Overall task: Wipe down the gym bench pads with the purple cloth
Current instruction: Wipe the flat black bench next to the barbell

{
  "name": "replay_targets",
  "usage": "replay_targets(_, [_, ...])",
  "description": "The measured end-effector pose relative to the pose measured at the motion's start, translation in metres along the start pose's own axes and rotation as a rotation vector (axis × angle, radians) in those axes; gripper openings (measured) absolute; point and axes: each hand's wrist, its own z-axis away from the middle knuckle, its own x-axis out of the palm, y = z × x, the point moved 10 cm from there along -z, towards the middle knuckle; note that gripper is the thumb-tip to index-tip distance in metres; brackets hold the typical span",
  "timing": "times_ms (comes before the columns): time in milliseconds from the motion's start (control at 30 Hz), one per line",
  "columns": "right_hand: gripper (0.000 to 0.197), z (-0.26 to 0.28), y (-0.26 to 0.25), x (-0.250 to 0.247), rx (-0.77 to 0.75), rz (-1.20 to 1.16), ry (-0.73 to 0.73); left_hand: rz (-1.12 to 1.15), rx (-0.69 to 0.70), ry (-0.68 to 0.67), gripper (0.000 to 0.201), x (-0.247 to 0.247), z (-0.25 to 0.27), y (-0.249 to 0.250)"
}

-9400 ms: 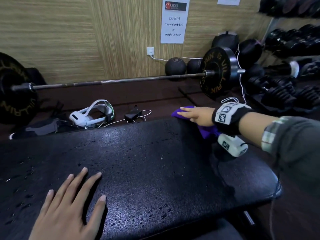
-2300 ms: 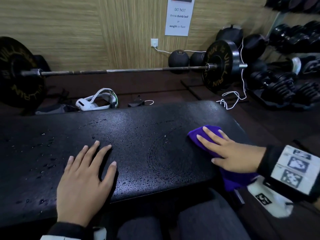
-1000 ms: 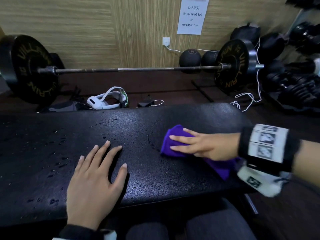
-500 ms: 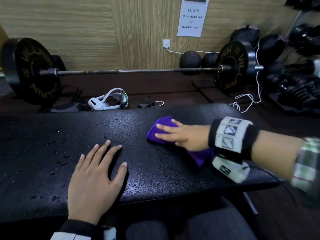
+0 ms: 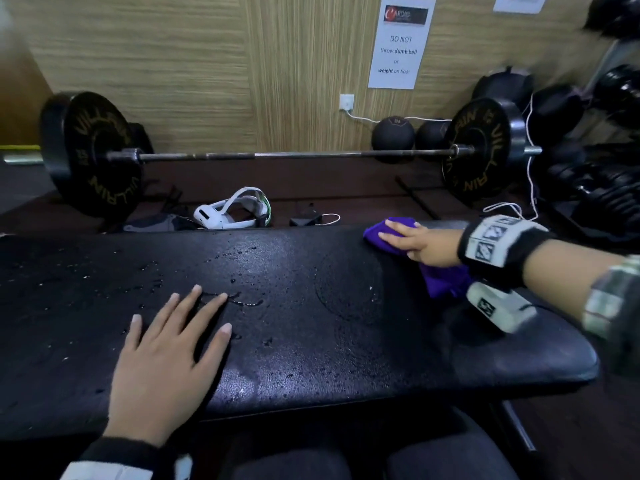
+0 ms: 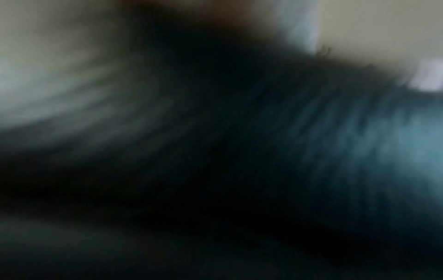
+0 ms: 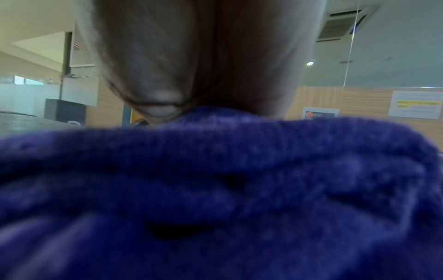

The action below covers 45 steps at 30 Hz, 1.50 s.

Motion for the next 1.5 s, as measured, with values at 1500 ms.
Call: replay_targets(1500, [0.069,-0.063,-0.097,-0.036,-0.173,0.149,0.004,-0.013,-0.04,0.055,0.055,-0.004,0.004,0.001])
